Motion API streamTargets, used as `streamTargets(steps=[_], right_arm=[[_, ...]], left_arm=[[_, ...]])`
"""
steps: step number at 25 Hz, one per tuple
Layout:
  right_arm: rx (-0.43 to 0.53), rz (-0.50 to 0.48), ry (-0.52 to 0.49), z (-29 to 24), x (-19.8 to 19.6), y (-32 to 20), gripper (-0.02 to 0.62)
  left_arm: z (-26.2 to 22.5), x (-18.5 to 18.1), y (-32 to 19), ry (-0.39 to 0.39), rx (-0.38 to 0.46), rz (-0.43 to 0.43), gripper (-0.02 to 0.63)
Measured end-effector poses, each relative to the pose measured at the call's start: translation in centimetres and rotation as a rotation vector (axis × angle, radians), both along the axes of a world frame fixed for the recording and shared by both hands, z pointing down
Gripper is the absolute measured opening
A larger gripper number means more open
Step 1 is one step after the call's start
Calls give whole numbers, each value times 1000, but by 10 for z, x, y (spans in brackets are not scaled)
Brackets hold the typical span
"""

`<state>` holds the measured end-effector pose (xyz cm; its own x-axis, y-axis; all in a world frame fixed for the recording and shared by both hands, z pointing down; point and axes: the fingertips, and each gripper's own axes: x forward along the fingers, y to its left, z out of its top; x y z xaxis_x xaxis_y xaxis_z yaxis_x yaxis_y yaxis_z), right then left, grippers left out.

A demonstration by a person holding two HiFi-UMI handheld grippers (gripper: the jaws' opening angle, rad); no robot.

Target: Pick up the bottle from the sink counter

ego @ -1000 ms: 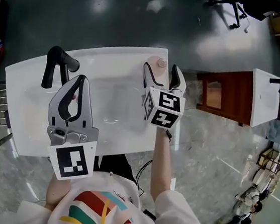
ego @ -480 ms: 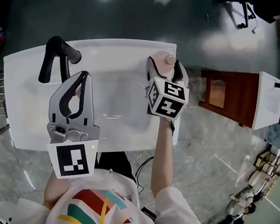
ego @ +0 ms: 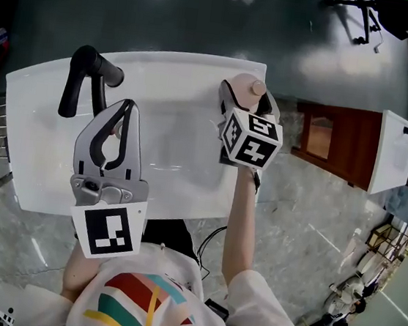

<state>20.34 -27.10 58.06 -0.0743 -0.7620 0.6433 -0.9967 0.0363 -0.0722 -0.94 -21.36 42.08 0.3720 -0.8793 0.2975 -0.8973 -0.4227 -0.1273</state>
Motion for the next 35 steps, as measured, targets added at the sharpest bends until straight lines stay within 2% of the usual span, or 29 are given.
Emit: streamTargets(steps=[22,28,35], right_arm=[[15,15,10,0,2,0,382],[108,32,14,-35,-3,-12,382],[253,-9,-3,-124,-26,-23,382]], left_arm=[[-1,-12,9,-6,1,-26,18],[-11,-20,10,-16,29,-41,18],[-52,-32,3,21,126,-96,18]])
